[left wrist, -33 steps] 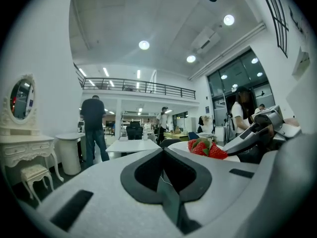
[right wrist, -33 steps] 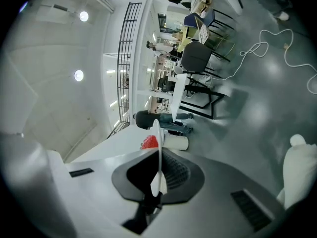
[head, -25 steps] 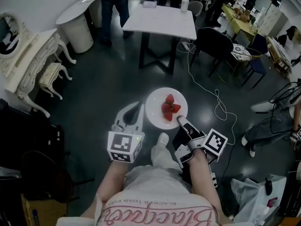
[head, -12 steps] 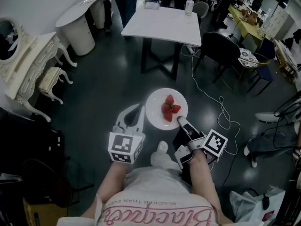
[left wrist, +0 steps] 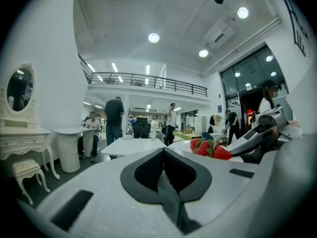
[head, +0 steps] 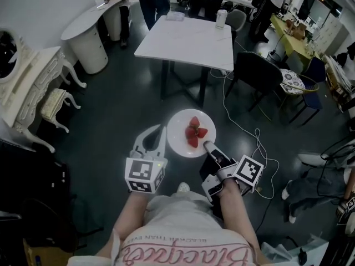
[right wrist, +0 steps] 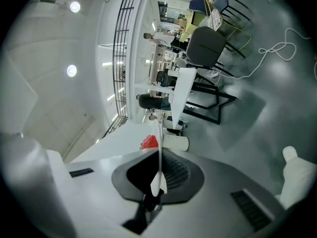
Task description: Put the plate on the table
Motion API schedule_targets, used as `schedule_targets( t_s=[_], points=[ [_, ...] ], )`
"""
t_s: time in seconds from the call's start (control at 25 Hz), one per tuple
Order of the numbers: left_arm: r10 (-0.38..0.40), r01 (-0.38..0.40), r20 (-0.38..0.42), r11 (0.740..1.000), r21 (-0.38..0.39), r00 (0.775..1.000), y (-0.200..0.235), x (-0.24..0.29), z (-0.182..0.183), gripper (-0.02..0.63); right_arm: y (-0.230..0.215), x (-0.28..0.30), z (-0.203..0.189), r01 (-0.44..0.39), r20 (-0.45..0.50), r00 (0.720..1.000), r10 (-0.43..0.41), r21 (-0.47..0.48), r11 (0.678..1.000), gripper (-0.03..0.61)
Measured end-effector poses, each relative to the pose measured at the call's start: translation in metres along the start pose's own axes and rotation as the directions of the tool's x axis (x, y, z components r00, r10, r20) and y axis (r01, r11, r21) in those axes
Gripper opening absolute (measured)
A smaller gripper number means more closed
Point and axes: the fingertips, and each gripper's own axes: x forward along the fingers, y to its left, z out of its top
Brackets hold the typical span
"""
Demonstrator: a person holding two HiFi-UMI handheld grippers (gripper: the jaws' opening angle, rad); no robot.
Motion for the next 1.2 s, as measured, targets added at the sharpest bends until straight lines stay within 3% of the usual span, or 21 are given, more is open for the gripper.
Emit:
schedule_targets(
  t_s=[0.32,0.72,1.2],
  points=[
    [0.024,-0.024,-0.018,1.0,-0.003,1.0,-0.004,0.056,0.005,0.005,-0.009,0.024,0.056,0.002,-0.017,1.0,-0.002,0.014,1.0,0.011],
    [0.021,-0.021,-0.02,1.0,-0.014,1.0,0.02,0.114,0.007,0.005,-0.014,0.074,0.094,0.007,-0.025,1.0,-0.006,0.027,1.0,0.011],
    [0.007,-0.007,-0.001,0.999,-0.038,1.0,0.097,0.241,0.027,0.005,-0.007,0.186,0.174,0.041,0.019,0.999,-0.041,0.001,0.999,0.011]
  ],
)
